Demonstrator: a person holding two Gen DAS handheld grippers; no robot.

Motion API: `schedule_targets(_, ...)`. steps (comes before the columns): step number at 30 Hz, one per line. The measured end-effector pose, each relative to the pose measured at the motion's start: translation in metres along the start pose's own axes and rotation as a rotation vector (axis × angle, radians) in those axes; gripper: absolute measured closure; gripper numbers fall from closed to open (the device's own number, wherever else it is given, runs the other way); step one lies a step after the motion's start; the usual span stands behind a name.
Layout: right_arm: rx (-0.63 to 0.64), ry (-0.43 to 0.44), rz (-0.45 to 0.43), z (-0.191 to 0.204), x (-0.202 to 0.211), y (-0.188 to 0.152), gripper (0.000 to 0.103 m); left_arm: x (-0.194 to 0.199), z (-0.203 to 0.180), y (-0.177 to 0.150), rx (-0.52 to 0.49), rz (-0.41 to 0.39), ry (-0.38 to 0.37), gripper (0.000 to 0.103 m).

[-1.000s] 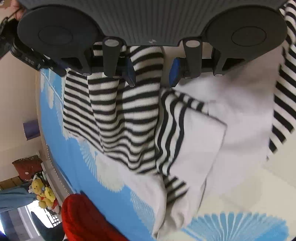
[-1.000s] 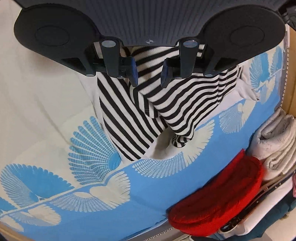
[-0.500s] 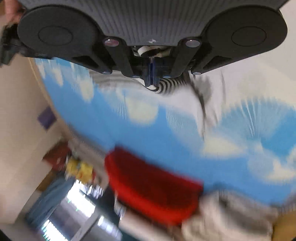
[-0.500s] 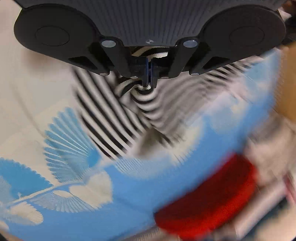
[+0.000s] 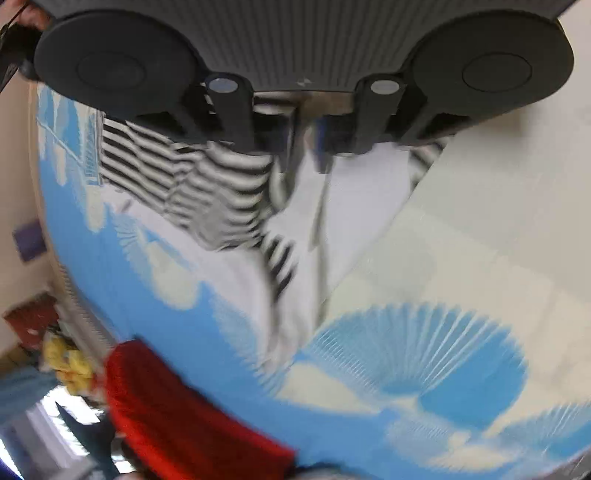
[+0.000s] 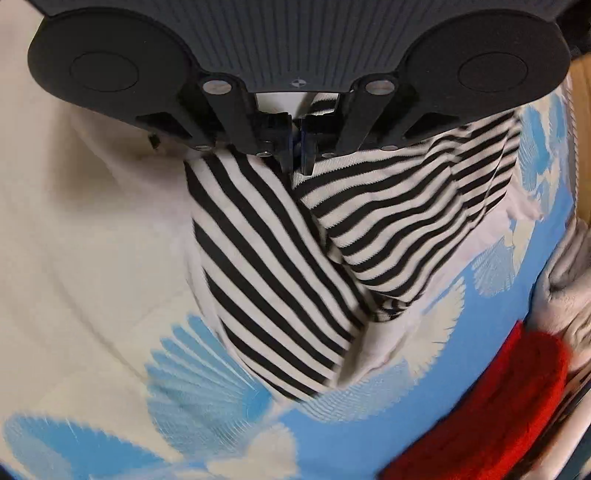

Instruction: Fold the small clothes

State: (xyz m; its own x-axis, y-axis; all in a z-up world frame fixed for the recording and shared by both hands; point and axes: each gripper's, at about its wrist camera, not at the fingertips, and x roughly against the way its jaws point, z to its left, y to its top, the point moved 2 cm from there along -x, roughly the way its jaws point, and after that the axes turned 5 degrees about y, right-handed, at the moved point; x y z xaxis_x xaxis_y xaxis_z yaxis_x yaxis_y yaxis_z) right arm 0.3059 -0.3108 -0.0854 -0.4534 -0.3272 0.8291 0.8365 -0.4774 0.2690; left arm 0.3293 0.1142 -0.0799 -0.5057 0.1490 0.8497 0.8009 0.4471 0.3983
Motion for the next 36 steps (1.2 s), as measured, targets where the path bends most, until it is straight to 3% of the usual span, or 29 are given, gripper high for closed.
schedule_targets(1,0.033,0.005,-0.037,0.006,0.006,0.002,0.095,0.002,-0.002,0.005,-0.006,-0.015,-0.025,0.048)
schedule_targets(4,0.065,0.053,-0.123,0.018,0.019,0.006,0.066,-0.006,-0.008,0.004,0.014,-0.029,-0.089,0.048)
schedule_targets(8,0.062,0.065,-0.122,0.018,0.009,0.008,0.064,-0.025,-0.013,-0.001,0.053,0.004,-0.107,0.05)
schedule_targets(11,0.032,0.075,-0.086,0.015,-0.002,0.006,0.065,-0.038,-0.017,0.002,0.042,0.014,-0.1,0.081)
schedule_targets(12,0.029,0.066,-0.08,0.014,-0.005,0.007,0.068,-0.039,-0.018,0.005,0.034,0.0,-0.099,0.097)
schedule_targets(13,0.028,0.059,-0.08,0.014,-0.007,0.007,0.083,-0.035,-0.021,0.009,0.026,-0.042,-0.1,0.098)
schedule_targets(14,0.023,0.058,-0.089,0.014,-0.006,0.008,0.097,-0.028,-0.02,0.012,0.018,-0.081,-0.112,0.098)
schedule_targets(18,0.013,0.146,-0.225,0.024,0.026,0.013,0.1,-0.007,-0.029,0.026,0.003,-0.195,-0.17,0.098)
schedule_targets(20,0.05,0.122,-0.273,0.029,0.037,0.014,0.1,-0.014,-0.029,0.026,-0.016,-0.145,-0.108,0.098)
schedule_targets(22,0.01,0.041,-0.206,0.017,0.025,0.014,0.1,-0.039,-0.023,0.018,-0.04,0.005,-0.001,0.096)
schedule_targets(24,-0.051,-0.055,-0.093,-0.001,0.002,0.009,0.1,-0.057,-0.014,0.011,-0.031,0.095,0.066,0.09)
schedule_targets(26,-0.088,-0.111,-0.06,-0.013,-0.009,0.008,0.1,-0.055,-0.014,0.015,-0.035,0.077,0.05,0.087)
schedule_targets(28,-0.062,-0.115,-0.099,-0.008,-0.003,0.013,0.096,-0.041,-0.023,0.023,-0.095,0.01,0.037,0.074)
schedule_targets(30,0.001,-0.09,-0.178,0.005,0.009,0.019,0.094,-0.025,-0.037,0.029,-0.174,-0.087,0.017,0.068)
schedule_targets(32,0.067,-0.027,-0.249,0.02,0.02,0.021,0.092,-0.02,-0.045,0.027,-0.224,-0.119,-0.024,0.068)
schedule_targets(34,0.144,0.061,-0.258,0.034,0.021,0.018,0.089,-0.025,-0.051,0.023,-0.251,-0.1,-0.061,0.069)
schedule_targets(36,0.195,0.123,-0.193,0.043,0.009,0.015,0.081,-0.038,-0.048,0.019,-0.259,-0.05,-0.045,0.069)
